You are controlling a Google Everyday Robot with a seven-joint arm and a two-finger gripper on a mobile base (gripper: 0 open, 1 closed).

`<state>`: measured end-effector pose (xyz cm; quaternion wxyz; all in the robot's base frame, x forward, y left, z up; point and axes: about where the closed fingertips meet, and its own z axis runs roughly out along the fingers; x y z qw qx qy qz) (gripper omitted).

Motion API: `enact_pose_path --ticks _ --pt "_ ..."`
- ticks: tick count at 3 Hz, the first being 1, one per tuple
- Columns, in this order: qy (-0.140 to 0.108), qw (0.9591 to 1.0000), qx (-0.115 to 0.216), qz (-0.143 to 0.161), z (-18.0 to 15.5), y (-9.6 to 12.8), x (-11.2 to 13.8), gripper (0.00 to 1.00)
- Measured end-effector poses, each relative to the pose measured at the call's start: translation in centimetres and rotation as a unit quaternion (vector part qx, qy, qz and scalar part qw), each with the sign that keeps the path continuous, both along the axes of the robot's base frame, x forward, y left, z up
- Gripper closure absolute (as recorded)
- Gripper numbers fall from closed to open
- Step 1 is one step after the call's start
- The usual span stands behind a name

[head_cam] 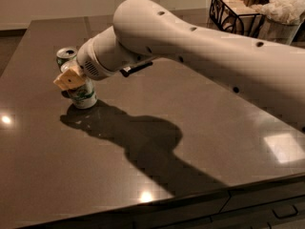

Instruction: Move 7up can near green can

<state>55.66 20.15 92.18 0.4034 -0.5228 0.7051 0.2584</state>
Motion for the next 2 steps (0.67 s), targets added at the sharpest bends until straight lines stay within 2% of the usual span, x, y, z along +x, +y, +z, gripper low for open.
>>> enact_pose_path --ticks 1,2 --pt "0.006 1.0000 0.000 -0.005 -1.04 -1.25 1.19 0.17" --pt "0.006 1.0000 0.000 -0.004 -1.01 -1.12 1.09 0.00"
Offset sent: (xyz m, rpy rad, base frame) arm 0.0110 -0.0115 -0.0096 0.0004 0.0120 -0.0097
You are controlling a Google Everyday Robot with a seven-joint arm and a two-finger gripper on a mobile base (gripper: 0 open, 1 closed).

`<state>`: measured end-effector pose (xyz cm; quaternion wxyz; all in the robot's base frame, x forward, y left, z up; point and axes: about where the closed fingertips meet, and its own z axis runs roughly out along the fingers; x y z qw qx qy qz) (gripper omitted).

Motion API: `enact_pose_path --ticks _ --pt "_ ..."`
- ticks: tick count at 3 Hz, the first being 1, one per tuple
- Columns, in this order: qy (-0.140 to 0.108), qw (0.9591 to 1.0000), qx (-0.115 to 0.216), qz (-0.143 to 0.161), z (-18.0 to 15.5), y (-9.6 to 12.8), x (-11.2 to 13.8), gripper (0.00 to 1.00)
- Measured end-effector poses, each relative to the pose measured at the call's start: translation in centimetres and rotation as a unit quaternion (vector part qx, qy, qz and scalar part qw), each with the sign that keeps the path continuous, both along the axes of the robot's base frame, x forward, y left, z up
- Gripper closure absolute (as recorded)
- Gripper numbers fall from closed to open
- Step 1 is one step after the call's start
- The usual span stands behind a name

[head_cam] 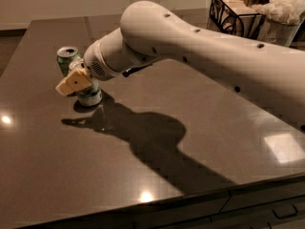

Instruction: Move 7up can near green can

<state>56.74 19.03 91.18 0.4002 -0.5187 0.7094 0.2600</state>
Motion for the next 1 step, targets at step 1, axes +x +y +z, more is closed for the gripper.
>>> enact_pose_path --ticks 1 --pt "0.000 1.0000 0.000 0.000 0.01 0.02 -0.02 0.00"
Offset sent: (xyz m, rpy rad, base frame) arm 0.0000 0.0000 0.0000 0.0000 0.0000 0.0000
